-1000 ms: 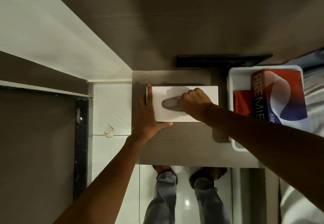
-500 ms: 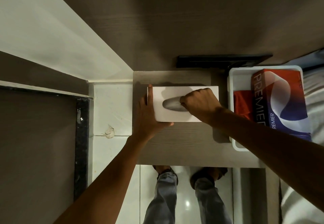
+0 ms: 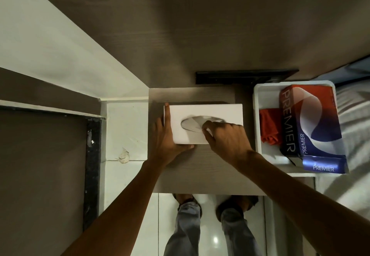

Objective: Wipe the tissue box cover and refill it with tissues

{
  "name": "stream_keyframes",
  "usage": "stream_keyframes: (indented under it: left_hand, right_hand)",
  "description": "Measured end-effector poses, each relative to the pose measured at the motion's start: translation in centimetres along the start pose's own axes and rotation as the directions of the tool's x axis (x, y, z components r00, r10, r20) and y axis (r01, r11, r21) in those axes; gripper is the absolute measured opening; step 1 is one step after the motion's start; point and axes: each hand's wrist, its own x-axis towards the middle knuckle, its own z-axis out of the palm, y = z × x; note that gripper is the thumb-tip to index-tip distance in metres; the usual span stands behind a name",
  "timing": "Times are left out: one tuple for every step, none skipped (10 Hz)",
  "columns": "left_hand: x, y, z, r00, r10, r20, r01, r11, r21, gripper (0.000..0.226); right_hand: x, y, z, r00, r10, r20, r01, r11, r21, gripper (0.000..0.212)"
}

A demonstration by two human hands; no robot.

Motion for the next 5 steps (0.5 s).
stream_keyframes:
  left_hand:
    - [0.0,0.0,0.0,1.000,-0.011,0.007,0.011,1.000,0.002,0.151]
    - [-0.9,0.4,0.0,0.999,-0.039,0.013,0.039,0.999,0.018,0.149]
    - [-1.6,0.6,-0.1,0.998,-0.042,-0.052,0.044,0.998,0.033,0.144]
    - [-3.0,1.6,-0.9,0.991,-0.033,-0.132,0.042,0.997,0.067,0.135]
    - [-4.3,2.7,-1.6,0.986,-0.023,-0.168,0.040,0.994,0.102,0.134]
  right_hand:
    - [-0.1,0.1,0.2,1.000,0.018,-0.021,-0.018,0.999,0.030,0.021]
    - [-0.7,0.1,0.0,0.999,0.036,-0.016,-0.035,0.997,0.069,0.026]
    - [-1.0,-0.3,-0.9,0.999,0.051,0.008,-0.051,0.994,0.095,0.031]
    - [-2.4,-0.6,-3.7,0.993,0.105,-0.056,-0.096,0.986,0.135,0.032]
    - [-4.0,-0.7,-5.9,0.981,0.167,-0.098,-0.147,0.971,0.190,0.035]
